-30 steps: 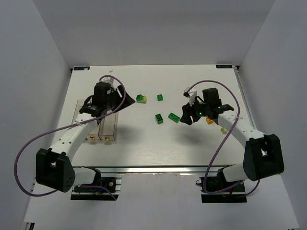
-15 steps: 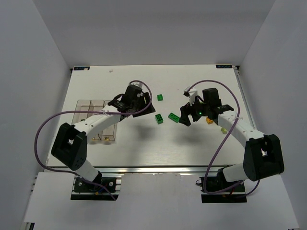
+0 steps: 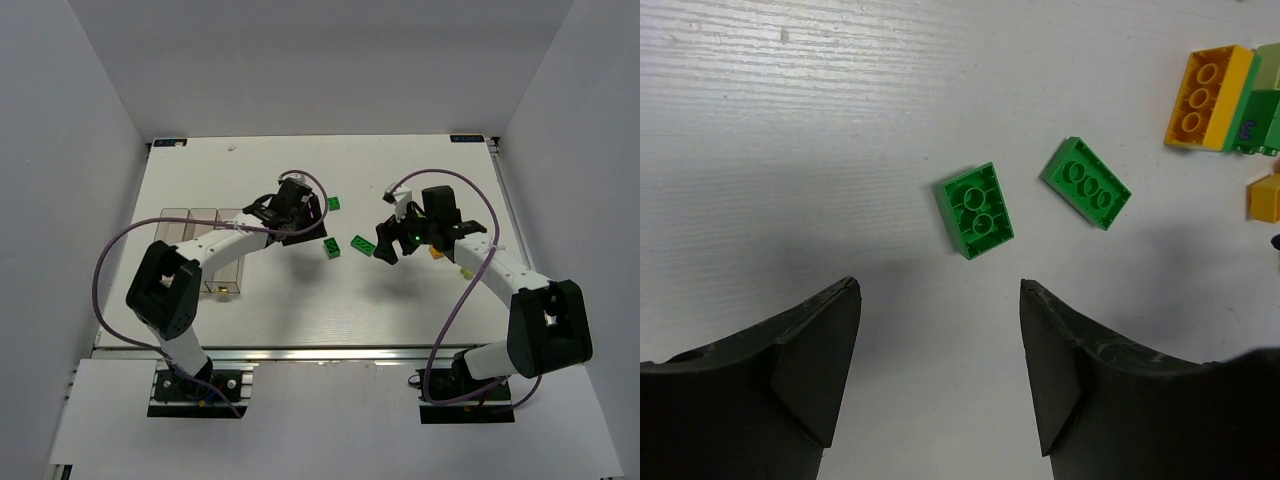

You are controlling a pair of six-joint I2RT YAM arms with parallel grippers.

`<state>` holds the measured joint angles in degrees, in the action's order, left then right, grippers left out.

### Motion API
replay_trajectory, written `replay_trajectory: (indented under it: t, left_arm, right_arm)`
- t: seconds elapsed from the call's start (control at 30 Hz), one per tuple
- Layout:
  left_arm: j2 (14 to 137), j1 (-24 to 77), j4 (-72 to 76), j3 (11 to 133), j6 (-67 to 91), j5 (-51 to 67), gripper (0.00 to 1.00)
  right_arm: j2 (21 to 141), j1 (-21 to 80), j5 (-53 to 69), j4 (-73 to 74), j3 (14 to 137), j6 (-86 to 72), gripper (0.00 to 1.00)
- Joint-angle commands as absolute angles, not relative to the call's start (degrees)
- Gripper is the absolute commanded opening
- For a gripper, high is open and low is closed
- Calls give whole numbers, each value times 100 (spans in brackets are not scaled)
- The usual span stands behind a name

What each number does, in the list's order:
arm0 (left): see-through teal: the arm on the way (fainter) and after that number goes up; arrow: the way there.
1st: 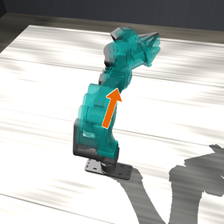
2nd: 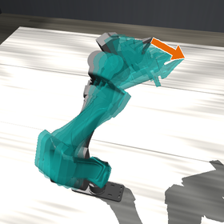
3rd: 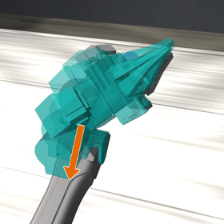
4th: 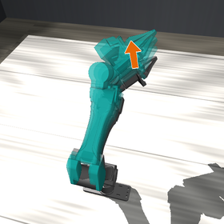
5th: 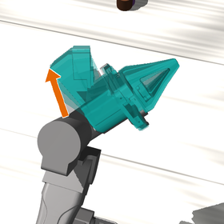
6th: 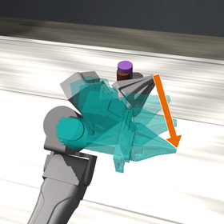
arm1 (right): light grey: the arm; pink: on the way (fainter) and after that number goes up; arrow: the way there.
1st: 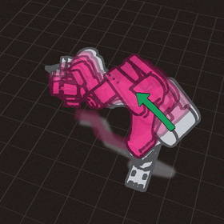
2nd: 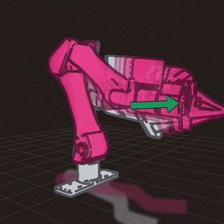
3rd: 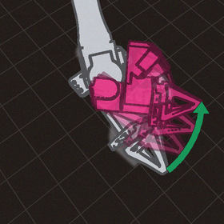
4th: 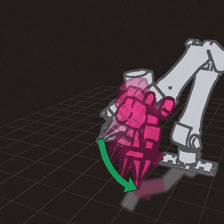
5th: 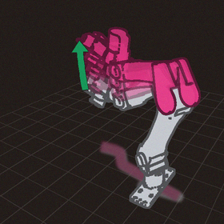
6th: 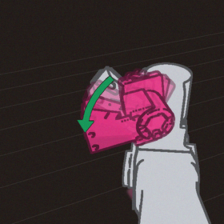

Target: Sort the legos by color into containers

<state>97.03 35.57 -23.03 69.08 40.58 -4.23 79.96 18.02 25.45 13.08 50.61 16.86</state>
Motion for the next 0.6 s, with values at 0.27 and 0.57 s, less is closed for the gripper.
replay_trajectory:
  t: [0.27, 0.57]
  left_arm:
    - [10379, 3735, -3058, 7778, 4210, -976, 74]
    - [11161, 3990, -3322, 8577, 4113, -932, 74]
  right_arm:
    - [7796, 1811, 2514, 1055, 4887, 1609, 89]
    - [7831, 1819, 2558, 984, 4816, 1643, 89]
